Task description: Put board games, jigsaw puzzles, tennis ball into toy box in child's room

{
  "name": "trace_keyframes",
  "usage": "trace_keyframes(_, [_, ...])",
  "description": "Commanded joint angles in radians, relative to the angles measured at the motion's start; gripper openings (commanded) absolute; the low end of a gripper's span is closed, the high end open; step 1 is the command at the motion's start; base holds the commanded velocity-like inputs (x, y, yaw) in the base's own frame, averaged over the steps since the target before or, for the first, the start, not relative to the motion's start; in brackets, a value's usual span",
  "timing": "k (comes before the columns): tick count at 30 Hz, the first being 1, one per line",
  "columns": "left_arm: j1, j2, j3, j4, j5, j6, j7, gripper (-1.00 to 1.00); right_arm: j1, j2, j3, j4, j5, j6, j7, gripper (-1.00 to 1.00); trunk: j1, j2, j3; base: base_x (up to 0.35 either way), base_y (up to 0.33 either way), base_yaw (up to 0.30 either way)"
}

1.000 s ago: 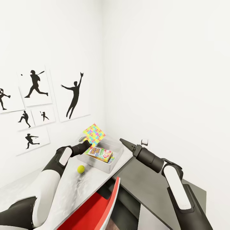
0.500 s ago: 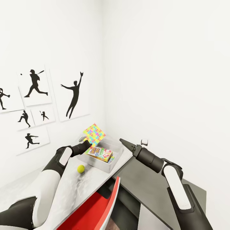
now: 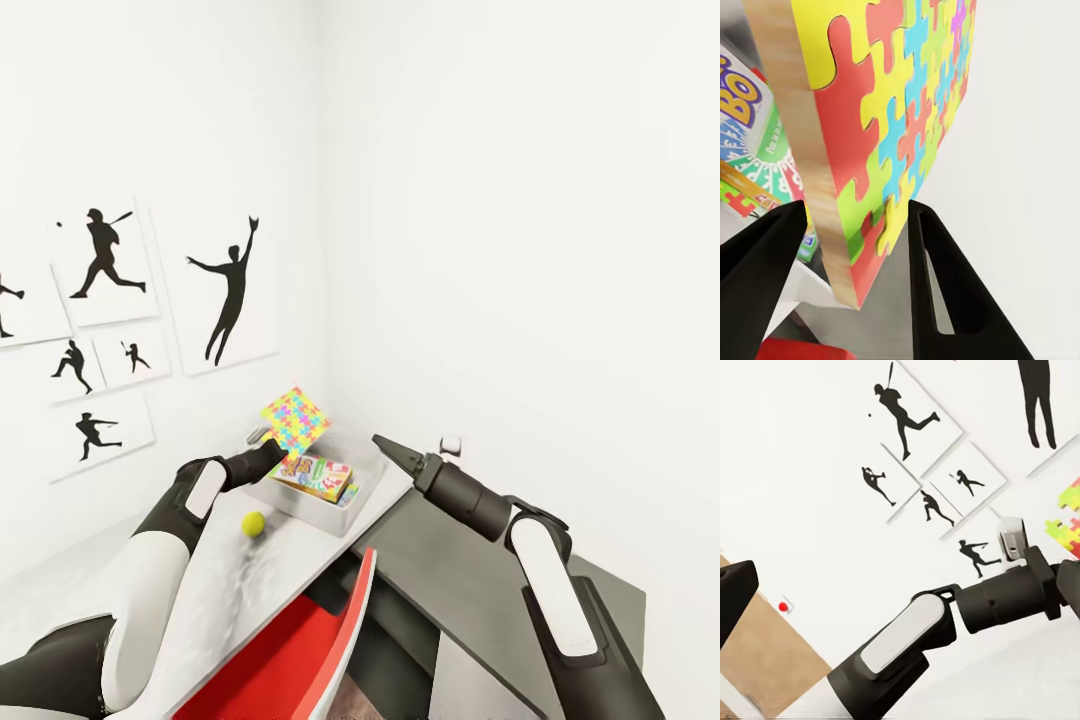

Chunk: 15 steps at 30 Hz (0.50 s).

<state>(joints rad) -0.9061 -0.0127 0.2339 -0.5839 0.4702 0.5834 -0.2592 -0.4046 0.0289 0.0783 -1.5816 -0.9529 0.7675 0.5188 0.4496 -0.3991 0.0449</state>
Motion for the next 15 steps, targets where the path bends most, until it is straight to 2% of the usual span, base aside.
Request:
trace_keyframes(1, [0.0, -0.001, 0.005, -0.001, 0.002, 0.009, -0.002, -1.0, 0.0, 0.0, 0.005, 0.0, -0.003, 0.005, 0.0, 1.0, 0.0, -0.001, -0.002, 0.0, 0.0, 0.0])
trace_keyframes(6, [0.0, -0.001, -0.008, -0.001, 0.001, 0.009, -0.002, -1.0, 0.0, 0.0, 0.021, 0.0, -0.003, 0.004, -0.001, 1.0, 0.0, -0.001, -0.009, 0.0, 0.0, 0.0])
trace_keyframes(15, [0.0, -0.001, -0.011, -0.001, 0.001, 0.009, -0.003, -1.0, -0.001, 0.0, 0.024, 0.0, -0.003, 0.004, -0.002, 1.0, 0.0, -0.001, -0.022, 0.0, 0.0, 0.0])
